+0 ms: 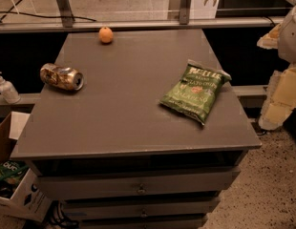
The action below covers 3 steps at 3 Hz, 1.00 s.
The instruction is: Move green jalapeno chip bag near orange
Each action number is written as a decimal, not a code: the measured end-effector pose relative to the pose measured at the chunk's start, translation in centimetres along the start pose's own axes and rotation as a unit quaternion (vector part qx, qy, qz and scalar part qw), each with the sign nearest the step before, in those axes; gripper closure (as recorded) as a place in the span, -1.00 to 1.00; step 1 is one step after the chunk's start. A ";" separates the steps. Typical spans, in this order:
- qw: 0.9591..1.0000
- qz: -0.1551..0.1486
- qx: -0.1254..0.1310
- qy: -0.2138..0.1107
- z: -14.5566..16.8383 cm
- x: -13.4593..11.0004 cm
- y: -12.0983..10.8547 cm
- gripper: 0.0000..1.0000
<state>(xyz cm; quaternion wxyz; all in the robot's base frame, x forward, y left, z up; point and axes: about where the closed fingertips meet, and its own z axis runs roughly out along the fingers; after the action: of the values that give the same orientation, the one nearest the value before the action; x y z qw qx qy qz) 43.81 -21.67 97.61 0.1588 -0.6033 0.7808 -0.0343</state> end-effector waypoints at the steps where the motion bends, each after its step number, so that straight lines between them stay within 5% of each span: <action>1: 1.000 0.000 0.000 0.000 0.0 0.0 0.0 -1.00; 2: 1.000 0.000 0.001 -0.001 0.0 0.0 0.0 -1.00; 3: 0.999 -0.012 0.036 -0.025 1.2 0.1 -1.0 -1.00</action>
Offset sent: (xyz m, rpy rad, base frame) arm 0.0198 -0.0047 -0.0162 0.0354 -0.1156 0.0304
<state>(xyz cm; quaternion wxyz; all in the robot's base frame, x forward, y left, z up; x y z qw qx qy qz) 45.08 -21.91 96.72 0.2000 -0.6074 0.7673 -0.0493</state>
